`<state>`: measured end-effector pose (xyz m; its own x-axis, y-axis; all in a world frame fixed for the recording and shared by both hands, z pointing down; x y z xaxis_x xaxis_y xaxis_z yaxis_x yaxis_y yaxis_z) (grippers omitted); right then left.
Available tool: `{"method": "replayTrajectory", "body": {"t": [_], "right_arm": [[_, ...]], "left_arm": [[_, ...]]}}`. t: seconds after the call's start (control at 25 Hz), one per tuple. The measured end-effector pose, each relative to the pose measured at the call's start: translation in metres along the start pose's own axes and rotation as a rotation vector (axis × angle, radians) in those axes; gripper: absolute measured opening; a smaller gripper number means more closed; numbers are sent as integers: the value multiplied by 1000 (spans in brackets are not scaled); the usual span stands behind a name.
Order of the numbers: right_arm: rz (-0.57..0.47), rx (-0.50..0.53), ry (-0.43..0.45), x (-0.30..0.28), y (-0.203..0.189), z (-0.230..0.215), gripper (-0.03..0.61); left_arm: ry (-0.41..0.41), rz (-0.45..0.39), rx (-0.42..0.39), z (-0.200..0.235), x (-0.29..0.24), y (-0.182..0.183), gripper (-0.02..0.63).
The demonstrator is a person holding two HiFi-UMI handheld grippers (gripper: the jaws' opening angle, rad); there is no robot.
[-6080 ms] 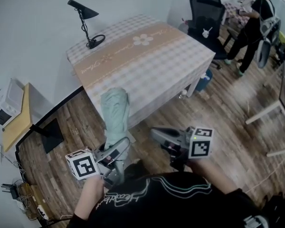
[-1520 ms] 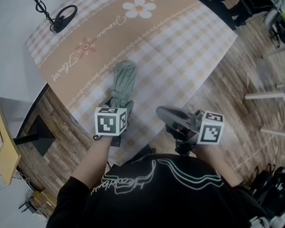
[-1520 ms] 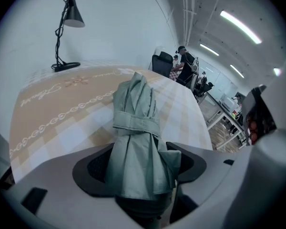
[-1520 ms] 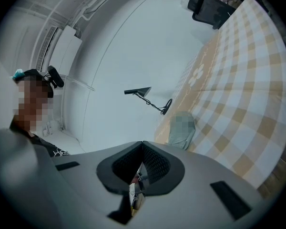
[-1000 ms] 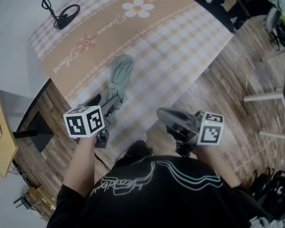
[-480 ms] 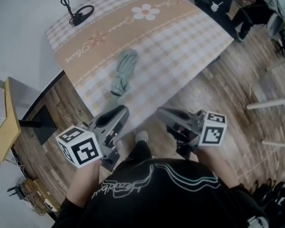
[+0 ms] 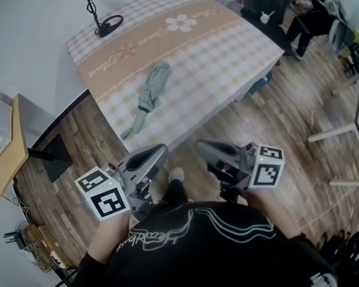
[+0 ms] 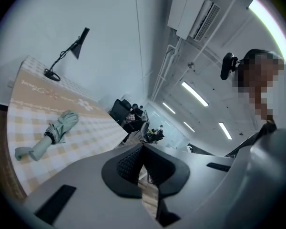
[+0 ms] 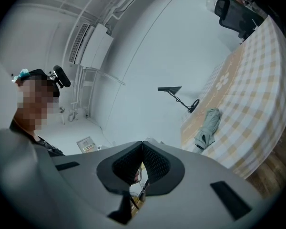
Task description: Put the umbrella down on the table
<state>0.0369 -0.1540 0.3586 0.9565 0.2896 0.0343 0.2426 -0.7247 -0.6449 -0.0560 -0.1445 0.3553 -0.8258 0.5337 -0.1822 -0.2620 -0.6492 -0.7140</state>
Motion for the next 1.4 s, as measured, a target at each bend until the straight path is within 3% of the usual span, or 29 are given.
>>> {"method": "replayTrajectory", "body": {"t": [0.56, 1.4], "right_arm": [[-34, 45, 15, 38, -25, 47, 12], [-49, 88, 28, 63, -42, 82, 12]], "left_arm": [[23, -11, -18, -45, 16, -39, -3], [14, -14, -59, -83, 24, -56, -3]]}}
Point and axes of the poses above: the fingertips, and each gripper's own axes: x backward along the fingers, z to its left, y out of its top, the point moved 1 cm from there along x, backward along the fingers, and after that the axes turned 3 degrees about z, right-handed, at the moved point
